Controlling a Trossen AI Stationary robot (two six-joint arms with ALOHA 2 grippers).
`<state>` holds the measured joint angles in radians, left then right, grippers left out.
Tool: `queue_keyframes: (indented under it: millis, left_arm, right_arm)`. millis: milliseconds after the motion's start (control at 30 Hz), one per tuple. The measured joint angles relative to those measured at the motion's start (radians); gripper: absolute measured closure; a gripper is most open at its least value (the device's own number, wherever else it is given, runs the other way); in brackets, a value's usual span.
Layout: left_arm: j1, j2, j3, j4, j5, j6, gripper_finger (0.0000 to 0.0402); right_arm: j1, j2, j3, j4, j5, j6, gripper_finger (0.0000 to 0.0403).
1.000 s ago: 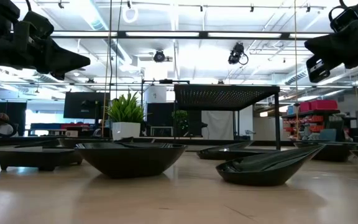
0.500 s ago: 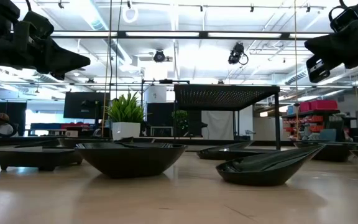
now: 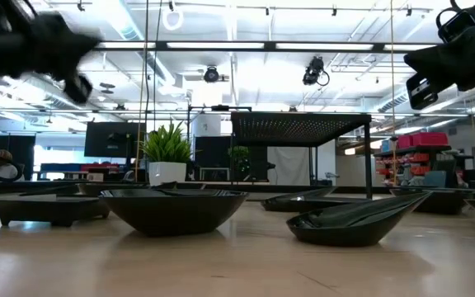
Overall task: Pick & Place Mini shaped plates
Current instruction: Put the leaf shaped plate on the shelf
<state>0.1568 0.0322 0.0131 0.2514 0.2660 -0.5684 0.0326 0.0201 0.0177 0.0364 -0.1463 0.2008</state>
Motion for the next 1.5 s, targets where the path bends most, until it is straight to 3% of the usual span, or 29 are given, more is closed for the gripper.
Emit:
queue_keyframes:
  millis: [100, 167, 300, 467, 800, 933, 1100, 1500]
  left_arm:
    - [-0.040, 0.000, 0.001, 0.174, 0.042, 0.064, 0.0358]
    - [-0.073, 0.002, 0.004, 0.225, 0.018, 0.134, 0.0358]
    - [-0.134, 0.058, 0.025, 0.158, -0.112, 0.272, 0.0358]
    - [-0.183, 0.237, 0.074, 0.073, -0.267, 0.394, 0.0358]
    - [-0.201, 0.647, 0.211, -0.237, -0.307, 0.291, 0.0358]
    - [-0.201, 0.731, 0.259, -0.336, -0.307, 0.286, 0.0357]
    - [-0.201, 0.785, 0.287, -0.346, -0.307, 0.284, 0.0353]
    - [-0.199, 0.996, 0.292, -0.291, -0.337, 0.323, 0.0194]
  right_arm:
    - [0.000, 0.000, 0.000, 0.000, 0.000, 0.000, 0.0378]
    - [0.000, 0.000, 0.000, 0.000, 0.000, 0.000, 0.0378]
    - [0.000, 0.000, 0.000, 0.000, 0.000, 0.000, 0.0378]
    - [0.000, 0.000, 0.000, 0.000, 0.000, 0.000, 0.0378]
    - [0.000, 0.000, 0.000, 0.000, 0.000, 0.000, 0.0378]
    - [0.000, 0.000, 0.000, 0.000, 0.000, 0.000, 0.0378]
    - [0.000, 0.000, 0.000, 0.000, 0.000, 0.000, 0.0378]
    - [0.000, 0.000, 0.000, 0.000, 0.000, 0.000, 0.0378]
